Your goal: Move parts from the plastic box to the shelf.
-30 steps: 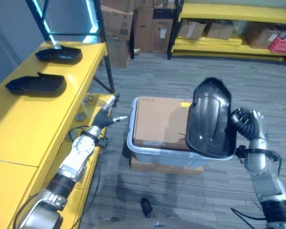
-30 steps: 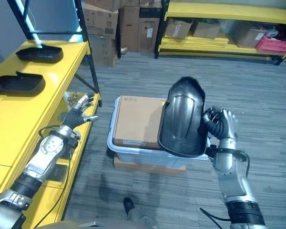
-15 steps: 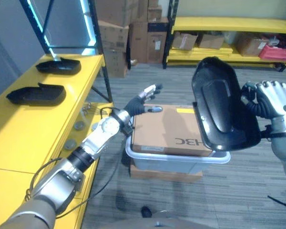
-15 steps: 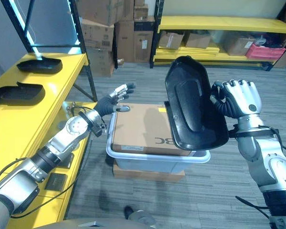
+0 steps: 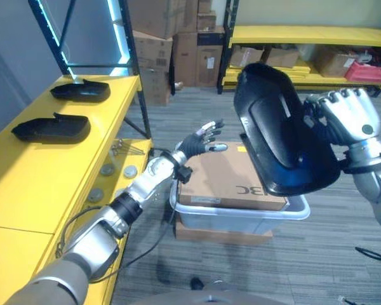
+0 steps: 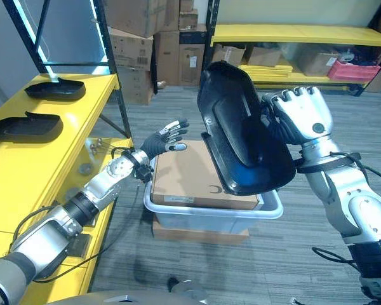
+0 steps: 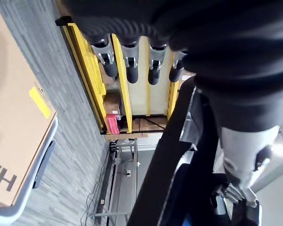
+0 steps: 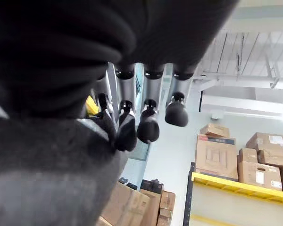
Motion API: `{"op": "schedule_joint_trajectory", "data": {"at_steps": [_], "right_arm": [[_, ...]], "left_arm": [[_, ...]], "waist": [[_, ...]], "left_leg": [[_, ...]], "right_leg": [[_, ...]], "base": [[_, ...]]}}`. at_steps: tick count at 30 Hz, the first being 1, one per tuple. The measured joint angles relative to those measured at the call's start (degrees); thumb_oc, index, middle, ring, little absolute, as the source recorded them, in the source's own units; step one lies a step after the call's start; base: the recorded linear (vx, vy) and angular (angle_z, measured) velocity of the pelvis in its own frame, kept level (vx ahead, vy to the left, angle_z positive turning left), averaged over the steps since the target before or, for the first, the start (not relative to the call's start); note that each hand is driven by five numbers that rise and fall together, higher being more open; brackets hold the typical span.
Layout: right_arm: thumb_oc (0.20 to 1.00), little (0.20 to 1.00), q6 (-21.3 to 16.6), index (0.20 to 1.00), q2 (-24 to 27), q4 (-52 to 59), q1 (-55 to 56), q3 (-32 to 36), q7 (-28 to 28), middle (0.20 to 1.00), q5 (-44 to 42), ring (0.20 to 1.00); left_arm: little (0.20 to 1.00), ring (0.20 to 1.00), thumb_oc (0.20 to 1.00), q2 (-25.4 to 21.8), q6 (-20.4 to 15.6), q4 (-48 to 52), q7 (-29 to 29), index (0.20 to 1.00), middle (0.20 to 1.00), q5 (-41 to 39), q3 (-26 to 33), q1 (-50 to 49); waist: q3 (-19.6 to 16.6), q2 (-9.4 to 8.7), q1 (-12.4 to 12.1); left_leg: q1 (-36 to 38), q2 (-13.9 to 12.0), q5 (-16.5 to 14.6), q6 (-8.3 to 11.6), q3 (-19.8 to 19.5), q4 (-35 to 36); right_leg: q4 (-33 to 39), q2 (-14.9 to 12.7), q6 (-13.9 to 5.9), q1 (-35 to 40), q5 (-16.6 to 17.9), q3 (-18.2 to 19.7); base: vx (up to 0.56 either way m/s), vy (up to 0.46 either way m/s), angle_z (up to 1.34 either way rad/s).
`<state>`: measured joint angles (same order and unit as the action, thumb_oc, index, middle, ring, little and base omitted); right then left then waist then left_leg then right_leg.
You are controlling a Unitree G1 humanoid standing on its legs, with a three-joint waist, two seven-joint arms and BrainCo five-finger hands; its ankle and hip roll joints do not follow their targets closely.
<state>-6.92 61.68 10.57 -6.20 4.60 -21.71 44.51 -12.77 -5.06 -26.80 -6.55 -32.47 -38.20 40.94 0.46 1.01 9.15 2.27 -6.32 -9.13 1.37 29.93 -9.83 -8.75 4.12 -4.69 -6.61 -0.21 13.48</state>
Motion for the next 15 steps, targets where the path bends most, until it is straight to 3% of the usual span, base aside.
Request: {"op": "schedule_joint_trajectory", "data": {"at_steps": [11, 15], "right_arm": [[0.2, 0.2, 0.8, 0.2, 0.2, 2.8, -4.5, -6.0, -0.6, 0.2, 0.8, 0.2], [0.2, 0.2, 0.4, 0.2, 2.8, 4.1, -8.7, -10.7, -0.5, 0.2, 0.8, 0.2]], "left_arm": [[1.0, 1.0, 1.0, 2.5, 0.9, -1.9, 1.0, 1.0, 1.0, -8.1, 2.3, 0.8], [1.0, 1.0, 1.0, 2.4, 1.6, -1.4, -0.2, 1.0, 1.0, -13.4, 2.3, 3.1]], "waist": [[0.0, -0.05, 0.1], [0.1, -0.09, 0.1]], "left_leg": [[0.9, 0.3, 0.8, 0.18, 0.0, 1.6], [1.0, 0.5, 1.1, 0.16, 0.0, 2.1]], "right_leg": [[0.1, 0.0, -0.58, 0.3, -0.4, 0.0], [0.1, 0.0, -0.56, 0.2, -0.4, 0.0]], "base": [[0.0, 0.0, 0.0], [0.0, 0.0, 0.0]]}}
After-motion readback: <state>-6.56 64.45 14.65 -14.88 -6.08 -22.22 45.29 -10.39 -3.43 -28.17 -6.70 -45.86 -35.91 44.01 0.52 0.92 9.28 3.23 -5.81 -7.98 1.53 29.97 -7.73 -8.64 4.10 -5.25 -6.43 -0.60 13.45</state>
